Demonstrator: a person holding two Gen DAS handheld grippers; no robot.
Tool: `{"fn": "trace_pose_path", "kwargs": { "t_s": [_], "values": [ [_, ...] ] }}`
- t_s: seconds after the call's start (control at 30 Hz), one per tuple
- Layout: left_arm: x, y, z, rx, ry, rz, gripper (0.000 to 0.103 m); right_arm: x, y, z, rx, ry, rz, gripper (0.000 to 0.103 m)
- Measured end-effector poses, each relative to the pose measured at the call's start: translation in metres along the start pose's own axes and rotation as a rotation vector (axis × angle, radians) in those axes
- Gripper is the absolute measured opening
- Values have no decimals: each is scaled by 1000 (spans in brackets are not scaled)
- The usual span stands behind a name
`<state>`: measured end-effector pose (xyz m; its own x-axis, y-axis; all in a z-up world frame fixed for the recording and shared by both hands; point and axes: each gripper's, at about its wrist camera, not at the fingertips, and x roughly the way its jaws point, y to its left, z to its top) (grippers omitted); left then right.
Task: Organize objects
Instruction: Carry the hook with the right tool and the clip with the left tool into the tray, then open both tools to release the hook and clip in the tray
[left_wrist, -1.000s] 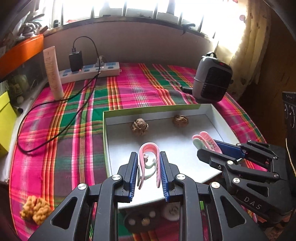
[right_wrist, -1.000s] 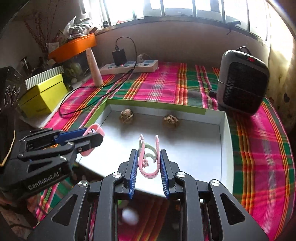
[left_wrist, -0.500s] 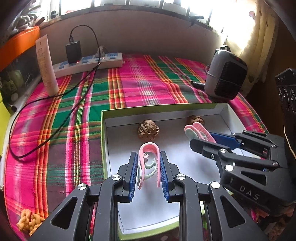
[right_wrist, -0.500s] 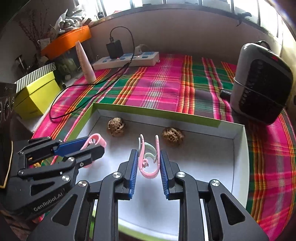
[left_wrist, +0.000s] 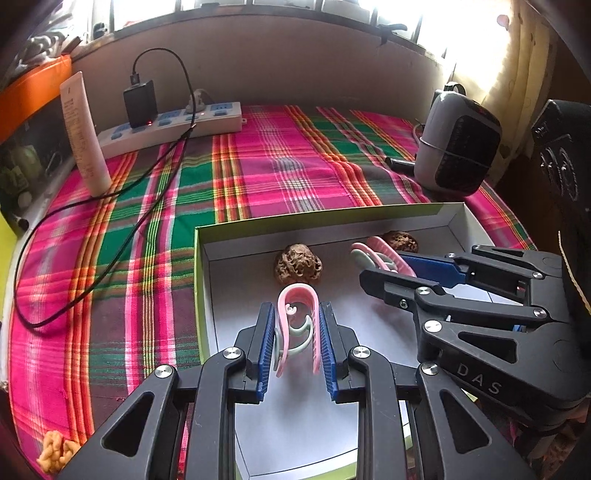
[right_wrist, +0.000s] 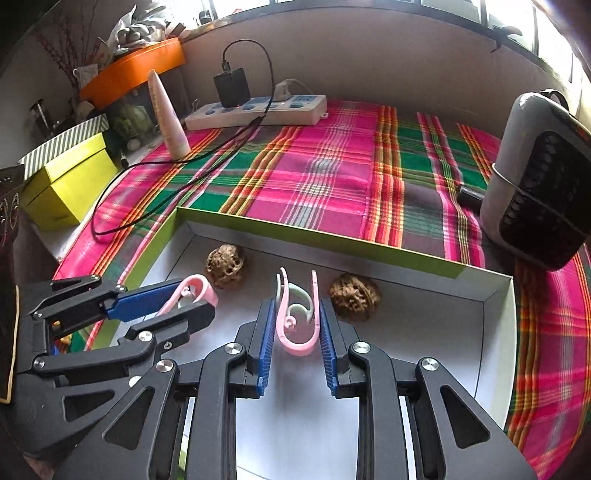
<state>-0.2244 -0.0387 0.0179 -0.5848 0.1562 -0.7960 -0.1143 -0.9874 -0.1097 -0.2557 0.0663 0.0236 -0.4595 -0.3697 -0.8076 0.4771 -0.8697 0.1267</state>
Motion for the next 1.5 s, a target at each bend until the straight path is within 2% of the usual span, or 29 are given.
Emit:
{"fn": "trace_pose_path", "kwargs": {
  "t_s": [0.67,1.03,1.17,1.5],
  "values": [
    [2,1,2,8,5,11,22,5,-2,2,29,6,13,24],
    [-5,2,-5,-6,-4,12,29,1,-5,-1,63,4,42,26],
    [-10,3,-7,-15,-8,18,30,-7,-5,-3,82,-12,53,35],
    [-46,-2,-21,-35,-59,34,33,-42,9,-14,96,-84,57,36]
  ]
}}
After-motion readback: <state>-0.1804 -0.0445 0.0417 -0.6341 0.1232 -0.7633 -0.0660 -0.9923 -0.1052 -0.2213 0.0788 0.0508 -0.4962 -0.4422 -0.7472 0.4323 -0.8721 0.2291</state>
